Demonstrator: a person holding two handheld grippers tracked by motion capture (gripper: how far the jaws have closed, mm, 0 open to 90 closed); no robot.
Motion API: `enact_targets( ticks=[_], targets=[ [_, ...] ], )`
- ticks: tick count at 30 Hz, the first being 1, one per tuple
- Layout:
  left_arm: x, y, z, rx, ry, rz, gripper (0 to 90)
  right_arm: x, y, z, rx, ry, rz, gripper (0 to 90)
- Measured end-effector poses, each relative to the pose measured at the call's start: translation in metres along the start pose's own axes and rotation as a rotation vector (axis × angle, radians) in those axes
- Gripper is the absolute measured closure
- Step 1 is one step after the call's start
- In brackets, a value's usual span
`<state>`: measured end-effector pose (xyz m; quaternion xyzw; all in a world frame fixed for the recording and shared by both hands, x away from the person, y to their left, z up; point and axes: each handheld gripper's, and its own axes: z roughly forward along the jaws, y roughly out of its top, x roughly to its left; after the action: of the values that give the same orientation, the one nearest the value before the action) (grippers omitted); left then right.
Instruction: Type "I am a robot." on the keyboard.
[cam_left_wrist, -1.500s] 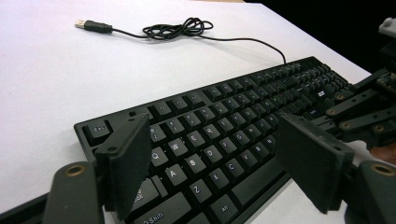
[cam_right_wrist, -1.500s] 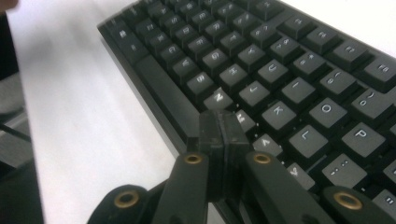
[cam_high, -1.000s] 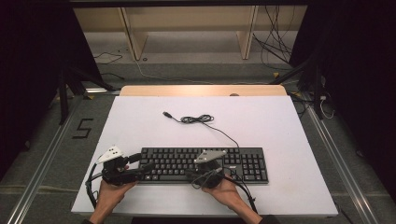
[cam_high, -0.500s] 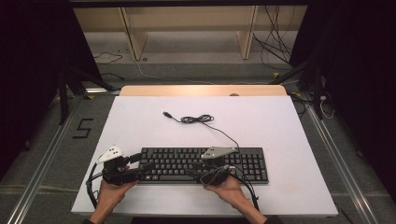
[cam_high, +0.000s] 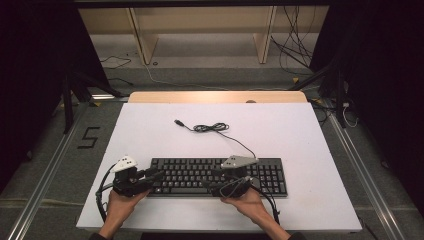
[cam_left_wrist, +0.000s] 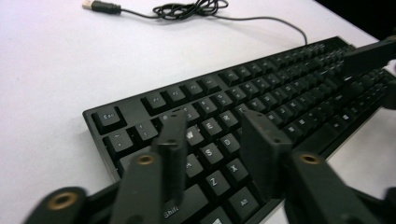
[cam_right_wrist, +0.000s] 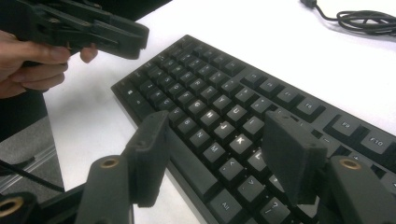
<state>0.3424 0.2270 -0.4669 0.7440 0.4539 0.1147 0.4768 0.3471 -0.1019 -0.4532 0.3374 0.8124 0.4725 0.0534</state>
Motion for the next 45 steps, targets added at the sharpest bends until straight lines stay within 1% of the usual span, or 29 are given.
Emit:
enact_targets(
  ticks=[3,7,11,16,24,26,27,30,32,35,39,42,45],
  targets=[
    [0.0,0.0,0.004,0.027,0.011,0.006,71.7,0.0,0.0,-0.002,-0.007,-0.002,0.001,41.2],
    [0.001,-0.001,0.009,0.058,0.022,0.014,79.5,0.0,-0.001,-0.006,-0.021,-0.004,0.0,39.4],
    [0.003,-0.001,0.011,0.078,0.03,0.025,84.5,0.0,-0.001,-0.009,-0.031,-0.005,-0.002,38.2],
    [0.003,-0.002,0.014,0.088,0.037,0.021,88.6,0.001,-0.002,-0.012,-0.036,-0.002,-0.001,37.8],
    [0.005,-0.003,0.02,0.122,0.043,0.032,88.8,0.001,-0.003,-0.012,-0.038,-0.002,0.001,36.8],
    [0.005,-0.004,0.021,0.127,0.045,0.028,88.9,0.001,-0.003,-0.013,-0.039,-0.001,0.004,36.6],
    [0.005,-0.004,0.021,0.134,0.045,0.033,88.9,0.0,-0.003,-0.013,-0.04,-0.001,0.004,36.4],
    [0.005,-0.004,0.022,0.135,0.043,0.031,88.9,0.0,-0.003,-0.013,-0.041,-0.002,0.005,35.6],
    [0.006,-0.005,0.023,0.148,0.047,0.025,88.9,0.0,-0.003,-0.013,-0.043,-0.003,0.006,34.8],
    [0.006,-0.006,0.024,0.154,0.041,0.024,89.0,0.0,-0.003,-0.014,-0.045,-0.007,0.006,34.0],
    [0.006,-0.006,0.024,0.152,0.039,0.017,89.0,0.0,-0.002,-0.015,-0.05,-0.009,0.008,33.5],
    [0.006,-0.006,0.023,0.145,0.034,0.019,88.8,0.0,-0.002,-0.015,-0.051,-0.011,0.01,33.4],
    [0.005,-0.004,0.02,0.129,0.029,0.017,84.0,0.0,-0.002,-0.014,-0.054,-0.012,0.01,33.5]
  ],
)
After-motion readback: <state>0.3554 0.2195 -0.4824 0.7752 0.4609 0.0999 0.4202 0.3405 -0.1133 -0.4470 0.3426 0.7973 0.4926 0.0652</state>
